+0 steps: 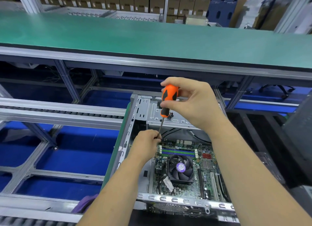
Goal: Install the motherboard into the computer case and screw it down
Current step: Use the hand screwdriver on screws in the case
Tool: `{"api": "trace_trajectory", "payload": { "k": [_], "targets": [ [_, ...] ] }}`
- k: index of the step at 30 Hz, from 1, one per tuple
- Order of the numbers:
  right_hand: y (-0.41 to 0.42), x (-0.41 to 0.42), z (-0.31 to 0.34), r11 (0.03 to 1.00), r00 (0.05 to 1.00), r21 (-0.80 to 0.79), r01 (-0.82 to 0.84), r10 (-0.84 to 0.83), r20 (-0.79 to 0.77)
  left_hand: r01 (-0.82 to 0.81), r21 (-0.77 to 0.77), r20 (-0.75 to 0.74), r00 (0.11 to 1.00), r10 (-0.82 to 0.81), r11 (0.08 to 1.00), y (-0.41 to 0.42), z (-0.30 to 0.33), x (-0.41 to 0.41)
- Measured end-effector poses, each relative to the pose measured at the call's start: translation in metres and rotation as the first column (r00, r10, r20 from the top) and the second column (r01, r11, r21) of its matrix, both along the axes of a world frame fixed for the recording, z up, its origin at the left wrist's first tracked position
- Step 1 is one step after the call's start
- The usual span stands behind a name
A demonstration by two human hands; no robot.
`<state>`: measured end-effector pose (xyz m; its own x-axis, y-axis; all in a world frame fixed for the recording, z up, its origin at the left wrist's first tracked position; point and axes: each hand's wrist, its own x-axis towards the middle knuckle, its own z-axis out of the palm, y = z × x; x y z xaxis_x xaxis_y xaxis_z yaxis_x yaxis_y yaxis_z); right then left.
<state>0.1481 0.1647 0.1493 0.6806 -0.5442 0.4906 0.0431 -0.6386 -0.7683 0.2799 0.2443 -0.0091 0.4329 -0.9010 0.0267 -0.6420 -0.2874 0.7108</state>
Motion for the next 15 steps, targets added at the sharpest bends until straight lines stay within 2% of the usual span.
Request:
{"api": "trace_trajectory", "payload": {
  "k": [3, 15],
  "targets": [
    [0.0001, -0.0024, -0.0048, 0.997, 0.997, -0.035, 0.071, -0.071, -0.017, 0.044, 0.036, -0.014, 0.999, -0.044, 0.998, -0.0009, -0.0011, -0.0001],
    [-0.007, -0.003, 0.0007, 0.999, 0.998, -0.044, 0.024, -0.027, -0.051, 0.037, -0.024, -0.062, 0.997, -0.038, 0.999, -0.0024, -0.0054, -0.0006]
  ]
}}
